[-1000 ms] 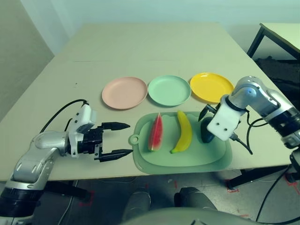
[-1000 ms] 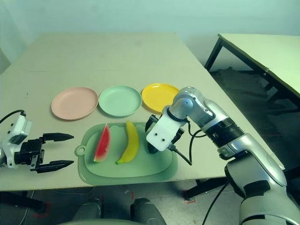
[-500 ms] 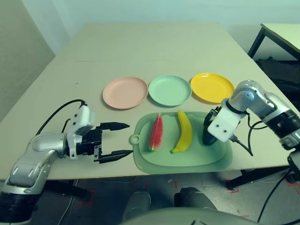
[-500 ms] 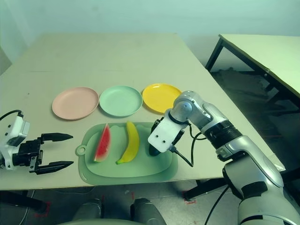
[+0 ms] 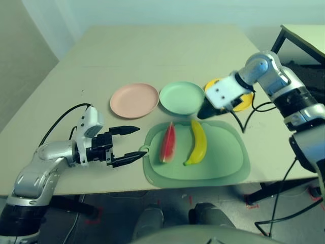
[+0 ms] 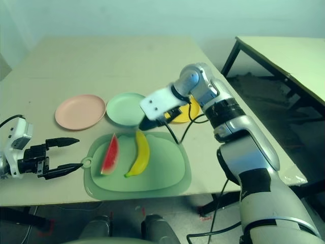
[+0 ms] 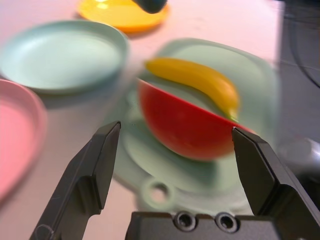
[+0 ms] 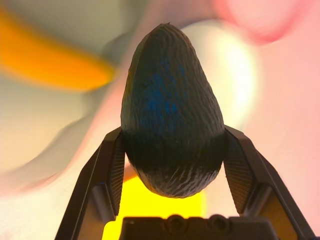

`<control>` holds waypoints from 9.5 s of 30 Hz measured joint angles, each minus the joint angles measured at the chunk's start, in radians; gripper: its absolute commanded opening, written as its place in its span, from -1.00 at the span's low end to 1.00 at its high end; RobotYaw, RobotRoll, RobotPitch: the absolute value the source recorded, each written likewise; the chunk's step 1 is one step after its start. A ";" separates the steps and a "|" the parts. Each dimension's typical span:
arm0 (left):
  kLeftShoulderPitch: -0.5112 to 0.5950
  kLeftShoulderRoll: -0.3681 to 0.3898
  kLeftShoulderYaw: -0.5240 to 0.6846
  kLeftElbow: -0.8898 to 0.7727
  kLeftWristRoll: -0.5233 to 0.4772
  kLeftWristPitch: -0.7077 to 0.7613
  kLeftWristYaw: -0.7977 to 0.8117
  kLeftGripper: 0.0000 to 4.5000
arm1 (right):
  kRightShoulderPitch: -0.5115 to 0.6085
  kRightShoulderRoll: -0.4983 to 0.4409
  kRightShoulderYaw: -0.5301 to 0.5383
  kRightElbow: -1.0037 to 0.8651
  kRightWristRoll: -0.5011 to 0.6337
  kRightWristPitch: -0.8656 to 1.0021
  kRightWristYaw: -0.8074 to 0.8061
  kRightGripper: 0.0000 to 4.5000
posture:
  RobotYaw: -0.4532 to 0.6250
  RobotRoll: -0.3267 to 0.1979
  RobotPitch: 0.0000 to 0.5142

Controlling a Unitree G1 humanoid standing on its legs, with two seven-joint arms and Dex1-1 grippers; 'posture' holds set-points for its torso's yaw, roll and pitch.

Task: Place the fruits into color-matched plates.

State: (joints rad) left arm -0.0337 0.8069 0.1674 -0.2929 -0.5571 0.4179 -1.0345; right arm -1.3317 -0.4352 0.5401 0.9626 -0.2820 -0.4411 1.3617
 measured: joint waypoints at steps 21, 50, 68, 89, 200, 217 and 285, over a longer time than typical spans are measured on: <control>-0.054 -0.016 -0.012 -0.088 0.023 0.146 0.198 1.00 | 0.023 0.207 0.029 0.380 -0.266 0.043 -0.478 0.99 | 0.04 0.25 -0.88; -0.030 0.047 -0.037 -0.043 -0.031 0.039 -0.132 1.00 | 0.223 -0.149 0.160 -0.355 0.026 -0.386 0.238 0.99 | -0.05 0.25 -0.92; -0.064 0.078 -0.063 -0.083 -0.039 0.039 -0.187 1.00 | 0.312 -0.104 0.260 -0.510 -0.022 -0.201 0.224 0.99 | 0.03 0.25 -0.88; -0.027 0.068 -0.034 -0.094 -0.040 0.018 -0.154 1.00 | 0.202 -0.108 0.213 -0.172 -0.114 -0.253 0.181 -0.26 | -0.02 0.25 -0.90; -0.794 -0.152 -0.537 0.944 0.480 -1.348 -0.567 1.00 | 1.197 -0.006 -0.565 -0.836 0.678 0.399 0.042 0.99 | -0.15 0.25 -0.98; -0.826 -0.233 -0.685 1.078 0.529 -1.373 -0.565 1.00 | 1.180 -0.007 -0.561 -0.823 0.683 0.377 -0.033 0.99 | -0.24 0.25 -0.97; -1.071 -0.162 -0.637 1.618 0.962 -0.873 0.160 -0.06 | 1.222 0.000 -0.449 -0.845 0.658 0.244 -0.142 1.00 | -0.33 0.25 -0.98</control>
State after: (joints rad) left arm -1.1042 0.6448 -0.4699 1.3253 0.4050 -0.4548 -0.8750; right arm -0.1101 -0.4349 0.0911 0.1181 0.3758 -0.1975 1.2202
